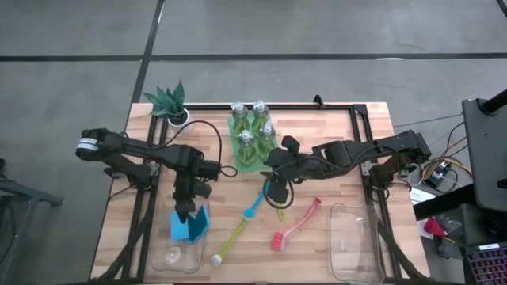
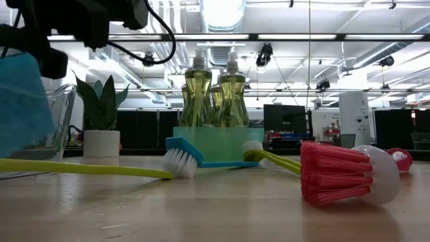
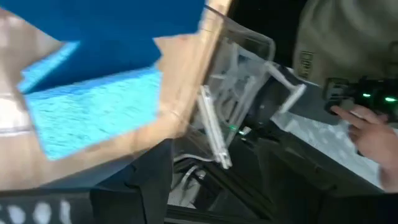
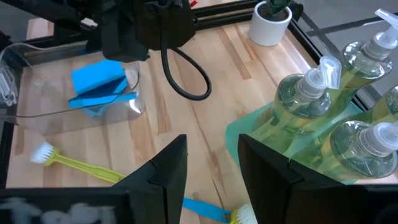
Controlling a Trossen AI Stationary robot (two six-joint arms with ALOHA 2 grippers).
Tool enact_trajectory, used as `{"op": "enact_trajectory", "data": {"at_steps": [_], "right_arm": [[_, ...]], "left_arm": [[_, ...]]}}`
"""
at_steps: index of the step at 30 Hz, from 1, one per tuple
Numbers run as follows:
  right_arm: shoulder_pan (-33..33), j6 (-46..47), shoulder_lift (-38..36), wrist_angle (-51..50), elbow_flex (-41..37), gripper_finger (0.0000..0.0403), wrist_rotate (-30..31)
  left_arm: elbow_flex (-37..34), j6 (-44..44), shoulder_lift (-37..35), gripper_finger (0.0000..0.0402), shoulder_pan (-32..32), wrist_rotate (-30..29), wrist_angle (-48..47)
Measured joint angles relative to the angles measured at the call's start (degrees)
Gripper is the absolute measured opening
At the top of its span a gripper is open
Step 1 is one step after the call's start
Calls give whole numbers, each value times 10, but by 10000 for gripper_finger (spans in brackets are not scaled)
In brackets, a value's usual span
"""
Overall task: Pick & Place Kitchen Sink Supplies
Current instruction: Put the red dish brush into the right transparent bin
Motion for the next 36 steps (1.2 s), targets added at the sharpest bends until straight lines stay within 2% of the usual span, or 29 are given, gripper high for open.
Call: {"op": "enact_trajectory", "data": {"at_steps": [6,13,16,23,27,32,36], "right_arm": [[0,11,-1,4,0,126,-4],[-8,33,-19,9,24,96,-33],[-11,61,-20,-5,16,75,-87],[-11,147,-15,-120,-11,34,-237],[-6,85,-15,-146,-37,14,-319],[4,-14,-3,-154,-79,17,-323],[3,-51,16,-154,-109,53,-323]], "left_arm": [[5,-9,-6,227,0,45,1],[34,20,-22,225,2,26,17],[56,16,-29,217,10,17,24],[136,4,-57,206,47,14,36],[193,3,-65,206,67,-15,66],[251,4,-66,206,80,-50,141],[284,5,-67,206,82,-95,182]]}}
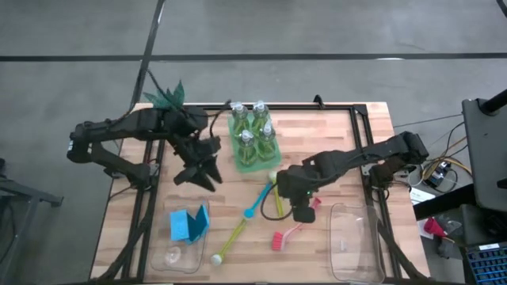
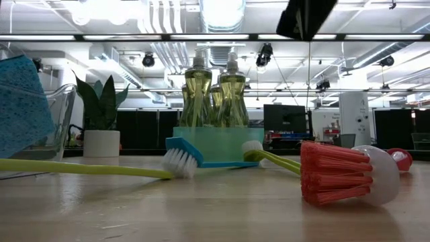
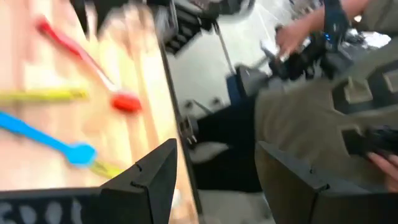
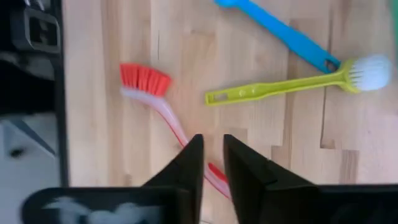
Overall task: Pick & Place Kitchen Sink Supplies
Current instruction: Put the red dish brush into the right transparent bin
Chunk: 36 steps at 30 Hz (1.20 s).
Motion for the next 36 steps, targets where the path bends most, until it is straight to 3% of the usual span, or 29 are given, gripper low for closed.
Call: {"op": "enact_trajectory", "data": {"at_steps": [5,13,23,27,36], "right_arm": [[5,-44,21,23,-32,124,-1],[40,-76,47,79,-77,217,0],[104,-77,54,202,-167,219,9],[114,-67,75,213,-179,219,66],[113,-58,122,226,-183,219,65]], "left_arm": [[22,-10,0,206,4,-55,63],[37,-19,-2,207,9,-69,88],[35,-14,-4,206,11,-69,87],[35,-15,-4,206,12,-69,88],[35,-23,-4,206,18,-86,91]]}}
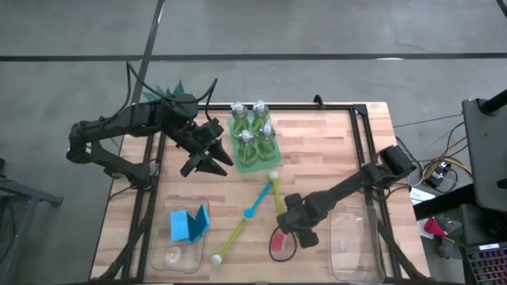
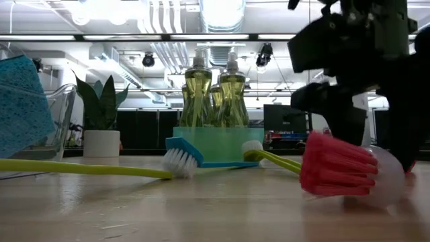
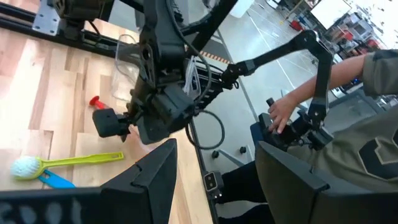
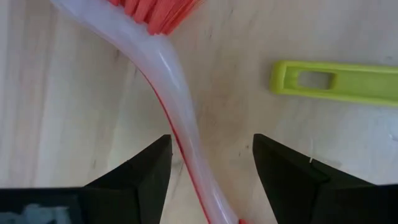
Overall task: Pick & Place Kitchen Sink Supplies
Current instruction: Put the red dish brush into the right transparent bin
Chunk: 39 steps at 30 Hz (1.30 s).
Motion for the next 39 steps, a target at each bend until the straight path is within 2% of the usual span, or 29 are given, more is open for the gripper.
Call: {"op": "enact_trajectory", "data": {"at_steps": [5,8,19,24,27,30,34,39], "right_arm": [[-1,0,14,7,1,214,2],[-3,-2,15,10,1,192,2],[-16,-23,15,9,18,36,-3],[-23,-30,15,-27,60,33,-1],[-30,-27,15,-69,98,47,1],[-38,-16,14,-124,149,54,2],[-49,3,13,-190,224,44,3],[-61,60,13,-259,314,38,3]], "left_arm": [[0,-3,0,206,0,0,2],[0,-3,0,206,0,-1,3],[0,-2,0,207,0,-8,8],[0,5,0,207,0,-9,12],[0,5,0,206,0,-9,12],[0,5,0,207,0,-9,13],[0,10,0,206,0,-12,16],[0,11,0,206,0,-21,64]]}}
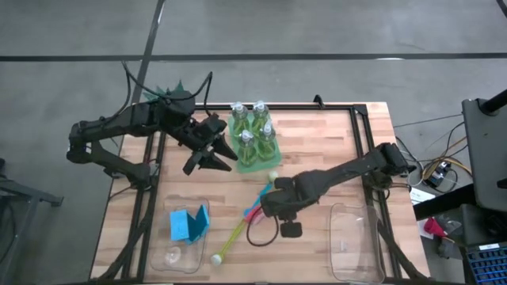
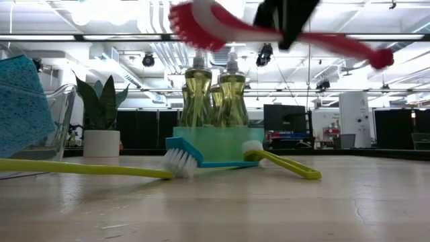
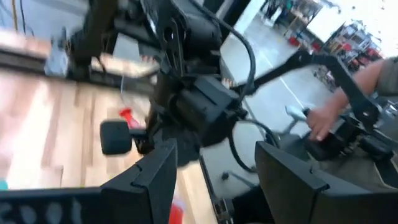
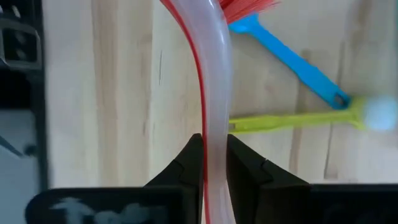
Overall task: Pick & Place Kitchen Sink Supplies
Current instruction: Put the red dish brush into the right transparent bin
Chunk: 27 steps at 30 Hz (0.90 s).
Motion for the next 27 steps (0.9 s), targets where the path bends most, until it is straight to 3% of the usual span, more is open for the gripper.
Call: {"op": "enact_trajectory", "data": {"at_steps": [10,18,27], "right_arm": [[-10,201,-1,-163,129,47,0],[20,391,-8,-227,171,49,7],[91,666,-52,-255,165,45,108]], "left_arm": [[0,44,0,206,0,-110,135],[0,51,0,207,0,-211,169],[0,42,0,206,0,-213,167]]}}
